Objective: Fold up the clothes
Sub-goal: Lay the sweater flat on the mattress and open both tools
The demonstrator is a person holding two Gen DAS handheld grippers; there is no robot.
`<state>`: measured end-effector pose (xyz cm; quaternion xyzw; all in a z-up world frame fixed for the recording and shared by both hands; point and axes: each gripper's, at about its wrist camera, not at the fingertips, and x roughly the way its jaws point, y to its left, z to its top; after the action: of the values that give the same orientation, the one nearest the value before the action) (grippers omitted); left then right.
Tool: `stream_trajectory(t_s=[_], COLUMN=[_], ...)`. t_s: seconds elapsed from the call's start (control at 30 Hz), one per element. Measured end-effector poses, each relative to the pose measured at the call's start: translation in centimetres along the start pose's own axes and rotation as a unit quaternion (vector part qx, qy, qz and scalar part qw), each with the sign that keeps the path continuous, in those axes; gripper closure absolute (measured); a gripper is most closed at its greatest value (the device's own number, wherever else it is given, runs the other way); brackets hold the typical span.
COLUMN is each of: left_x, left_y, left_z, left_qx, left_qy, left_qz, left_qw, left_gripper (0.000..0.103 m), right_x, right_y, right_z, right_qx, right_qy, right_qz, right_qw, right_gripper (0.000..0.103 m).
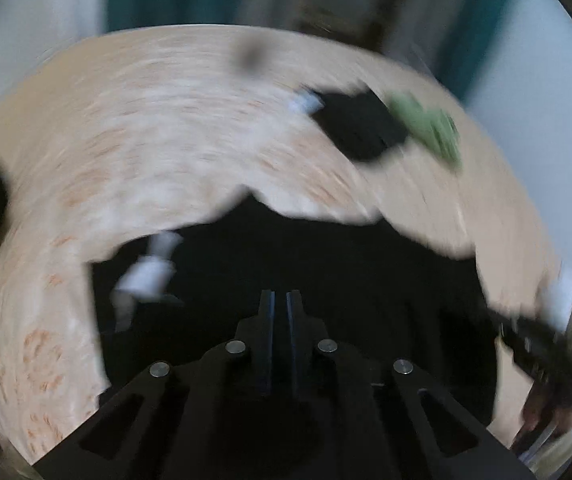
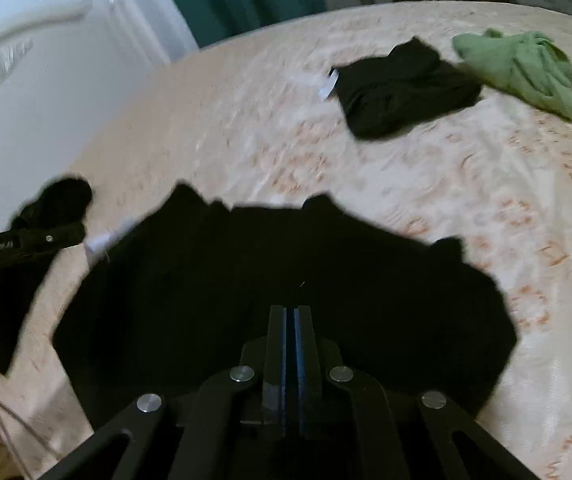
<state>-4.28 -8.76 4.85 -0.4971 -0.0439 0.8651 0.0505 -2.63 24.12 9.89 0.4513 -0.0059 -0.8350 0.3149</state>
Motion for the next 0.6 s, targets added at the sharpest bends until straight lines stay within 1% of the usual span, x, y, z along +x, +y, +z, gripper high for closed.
stream_trajectory(t_s=[0.03,0.1,0.13,0.17,0.2,0.23,0.27,0.3,0.33,0.37,0.4,0.47,0.5,0.53,0.57,0.6], left_x=[1.1,3.2,4.4,5.2,6.0,6.5,6.8,6.9,6.6,6.2,5.4,3.8,2.8,1.5,0.3,-0.8], left_y=[-1.3,-2.6,-2.2,-1.1,0.5,2.2,4.0,5.8,7.7,9.1,9.7,11.1,11.5,11.3,10.9,10.4], left_z=[-0.1,-0.1,-0.1,-0.1,-0.1,-0.2,-0.4,-0.7,-1.3,-1.9,-2.6,-3.9,-4.6,-5.3,-6.0,-6.7], left_qx=[0.027,0.054,0.049,0.031,0.002,-0.029,-0.064,-0.098,-0.131,-0.155,-0.165,-0.186,-0.193,-0.19,-0.182,-0.173], left_qy=[0.008,0.021,0.029,0.034,0.04,0.043,0.043,0.038,0.028,0.018,0.007,-0.015,-0.025,-0.032,-0.034,-0.035], left_qz=[0.007,0.031,0.049,0.063,0.074,0.073,0.055,0.032,0.001,-0.021,-0.032,-0.054,-0.065,-0.073,-0.078,-0.079], left_qw=[0.9996,0.9978,0.9972,0.997,0.9965,0.996,0.9955,0.9939,0.991,0.9876,0.9857,0.981,0.9788,0.9785,0.9796,0.9811], left_gripper=[0.097,0.097,0.097,0.097,0.097,0.099,0.099,0.099,0.099,0.099,0.099,0.099,0.099,0.097,0.096,0.091], right_x=[0.6,1.7,2.2,2.7,3.3,3.9,4.2,4.6,4.6,3.9,3.2,0.8,-0.5,-1.7,-3.6,-4.7], right_y=[0.2,-0.5,-1.1,-2.3,-3.5,-4.7,-6.0,-7.3,-8.0,-8.7,-8.8,-8.7,-8.6,-8.4,-8.2,-7.8], right_z=[-0.1,-0.1,0.0,0.0,0.0,0.0,-0.2,-0.4,-0.6,-1.1,-1.4,-2.5,-3.2,-3.9,-5.2,-6.4], right_qx=[-0.005,0.0,0.006,0.021,0.037,0.053,0.072,0.091,0.104,0.116,0.12,0.121,0.124,0.128,0.134,0.135], right_qy=[0.003,0.007,0.009,0.013,0.016,0.019,0.019,0.019,0.012,0.001,-0.005,-0.013,-0.017,-0.021,-0.029,-0.029], right_qz=[-0.009,-0.029,-0.039,-0.047,-0.054,-0.061,-0.058,-0.054,-0.039,-0.017,-0.009,-0.002,0.007,0.015,0.033,0.037], right_qw=[1.0,1.0,0.999,0.999,0.998,0.997,0.996,0.994,0.994,0.993,0.993,0.993,0.992,0.991,0.99,0.99], right_gripper=[0.1,0.1,0.1,0.1,0.1,0.101,0.103,0.103,0.103,0.103,0.103,0.097,0.091,0.088,0.08,0.074])
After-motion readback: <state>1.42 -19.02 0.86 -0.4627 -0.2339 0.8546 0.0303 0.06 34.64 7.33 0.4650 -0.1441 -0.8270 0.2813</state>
